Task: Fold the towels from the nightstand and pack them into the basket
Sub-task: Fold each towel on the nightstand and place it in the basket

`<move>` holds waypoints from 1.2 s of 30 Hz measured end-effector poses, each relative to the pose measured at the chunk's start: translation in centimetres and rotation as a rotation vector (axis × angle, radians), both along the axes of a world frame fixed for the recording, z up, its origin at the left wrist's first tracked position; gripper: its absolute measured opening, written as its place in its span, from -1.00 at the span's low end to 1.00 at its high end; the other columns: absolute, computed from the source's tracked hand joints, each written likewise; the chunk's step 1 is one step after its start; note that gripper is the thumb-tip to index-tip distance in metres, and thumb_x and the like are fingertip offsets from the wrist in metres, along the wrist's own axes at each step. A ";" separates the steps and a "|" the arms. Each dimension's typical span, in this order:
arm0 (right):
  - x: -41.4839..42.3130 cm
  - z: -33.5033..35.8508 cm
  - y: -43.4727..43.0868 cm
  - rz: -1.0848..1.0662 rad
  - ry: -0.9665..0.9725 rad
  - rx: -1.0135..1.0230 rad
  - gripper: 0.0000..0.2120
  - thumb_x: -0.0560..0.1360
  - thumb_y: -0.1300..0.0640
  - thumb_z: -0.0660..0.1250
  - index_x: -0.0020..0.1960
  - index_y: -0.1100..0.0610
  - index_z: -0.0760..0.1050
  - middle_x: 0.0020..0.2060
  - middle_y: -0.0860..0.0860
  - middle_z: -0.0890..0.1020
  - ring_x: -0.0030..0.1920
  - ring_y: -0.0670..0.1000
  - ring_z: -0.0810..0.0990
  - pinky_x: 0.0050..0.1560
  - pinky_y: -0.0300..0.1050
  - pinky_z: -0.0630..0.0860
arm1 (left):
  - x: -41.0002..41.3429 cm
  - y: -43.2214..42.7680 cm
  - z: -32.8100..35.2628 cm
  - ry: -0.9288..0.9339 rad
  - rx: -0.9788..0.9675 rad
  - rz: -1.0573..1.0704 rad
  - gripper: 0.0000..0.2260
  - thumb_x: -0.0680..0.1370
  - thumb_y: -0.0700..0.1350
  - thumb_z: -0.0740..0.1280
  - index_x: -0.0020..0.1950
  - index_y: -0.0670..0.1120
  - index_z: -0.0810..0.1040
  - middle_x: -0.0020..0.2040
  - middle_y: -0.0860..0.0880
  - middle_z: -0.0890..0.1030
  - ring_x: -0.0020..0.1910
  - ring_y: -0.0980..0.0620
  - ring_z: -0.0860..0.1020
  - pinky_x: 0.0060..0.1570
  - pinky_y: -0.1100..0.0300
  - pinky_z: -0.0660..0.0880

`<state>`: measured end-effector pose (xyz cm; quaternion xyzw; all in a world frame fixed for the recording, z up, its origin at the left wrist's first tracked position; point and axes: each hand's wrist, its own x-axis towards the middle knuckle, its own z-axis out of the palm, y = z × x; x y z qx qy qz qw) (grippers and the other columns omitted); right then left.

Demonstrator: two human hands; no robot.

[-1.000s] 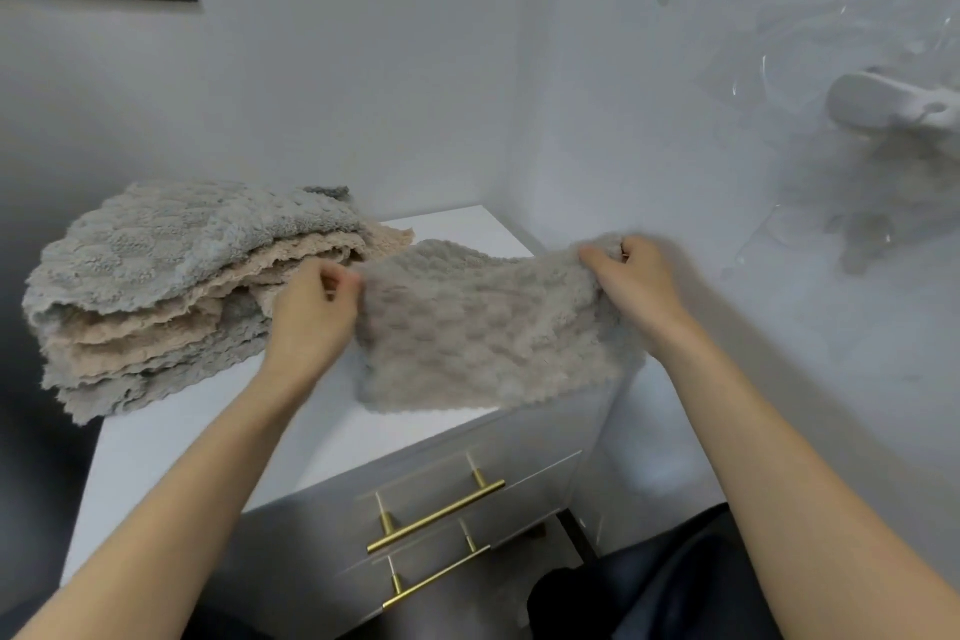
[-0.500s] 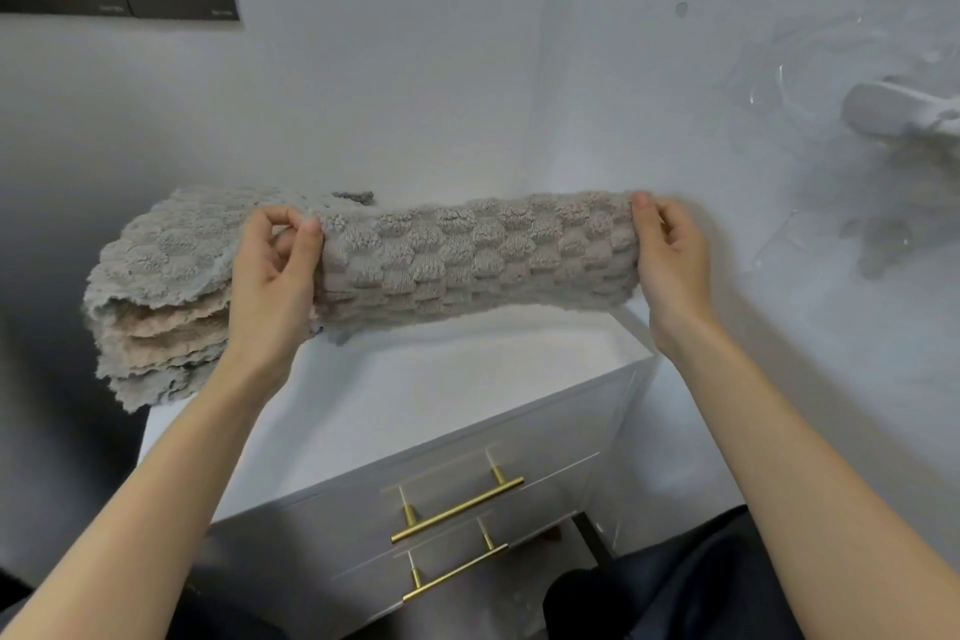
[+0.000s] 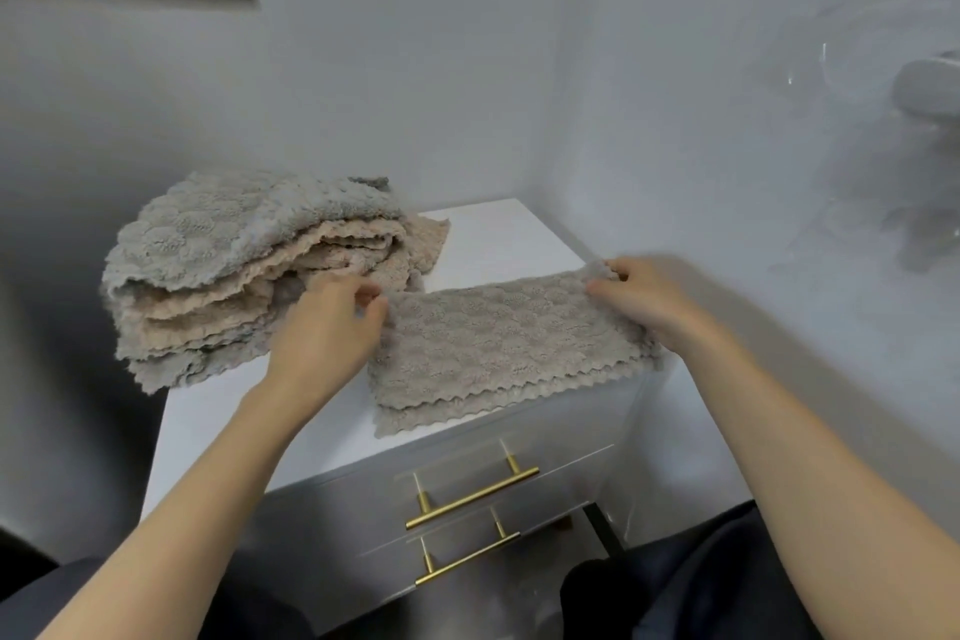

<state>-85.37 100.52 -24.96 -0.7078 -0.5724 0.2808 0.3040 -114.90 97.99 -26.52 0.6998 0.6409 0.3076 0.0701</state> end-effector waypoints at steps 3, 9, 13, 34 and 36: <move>0.8 -0.2 0.0 -0.064 -0.210 0.011 -0.73 0.51 0.06 0.33 0.01 0.26 0.63 -0.14 0.12 0.61 0.05 0.17 0.55 0.06 -0.02 0.43 | 0.2 -0.1 -0.6 0.045 -0.096 0.050 -0.68 0.58 0.15 0.21 -0.01 -0.10 0.51 -0.08 -0.06 0.55 -0.17 -0.04 0.54 -0.28 0.14 0.38; 1.7 -0.9 0.0 -0.063 -0.367 -0.012 -0.50 0.54 0.04 0.29 -0.52 0.08 0.21 -0.54 0.02 0.27 -0.37 0.10 0.28 -0.35 -0.08 0.16 | 0.8 0.0 -1.4 0.036 -0.230 0.067 -0.61 0.59 0.14 0.20 -0.28 -0.10 0.28 -0.41 -0.02 0.35 -0.44 0.01 0.33 -0.44 0.15 0.17; 1.7 -1.6 0.5 -0.059 -0.278 0.132 -0.68 0.61 0.15 0.18 -0.32 0.13 0.26 -0.46 0.01 0.33 -0.41 0.03 0.30 -0.37 -0.08 0.19 | 0.9 0.1 -1.3 -0.130 -0.178 0.050 -0.69 0.63 0.00 0.18 -0.27 -0.08 0.24 -0.40 -0.02 0.34 -0.44 0.02 0.28 -0.44 0.12 0.13; 2.4 -2.8 -1.2 0.002 -0.425 0.122 -0.87 0.64 0.13 0.09 -0.03 0.19 0.25 -0.19 0.21 0.52 -0.14 0.20 0.49 -0.16 0.02 0.39 | 1.2 -0.9 -2.1 -0.156 -0.255 -0.052 -0.79 0.65 -0.05 0.13 -0.11 -0.13 0.25 -0.41 -0.06 0.39 -0.47 0.01 0.34 -0.48 0.13 0.19; 2.3 -2.9 -1.4 0.010 -0.466 0.113 -0.87 0.64 0.14 0.08 -0.02 0.20 0.25 -0.18 0.23 0.53 -0.14 0.23 0.51 -0.14 0.05 0.43 | 1.3 -1.1 -2.1 -0.117 -0.229 -0.050 -0.79 0.65 -0.06 0.14 -0.09 -0.15 0.25 -0.41 -0.05 0.39 -0.47 0.02 0.34 -0.49 0.13 0.15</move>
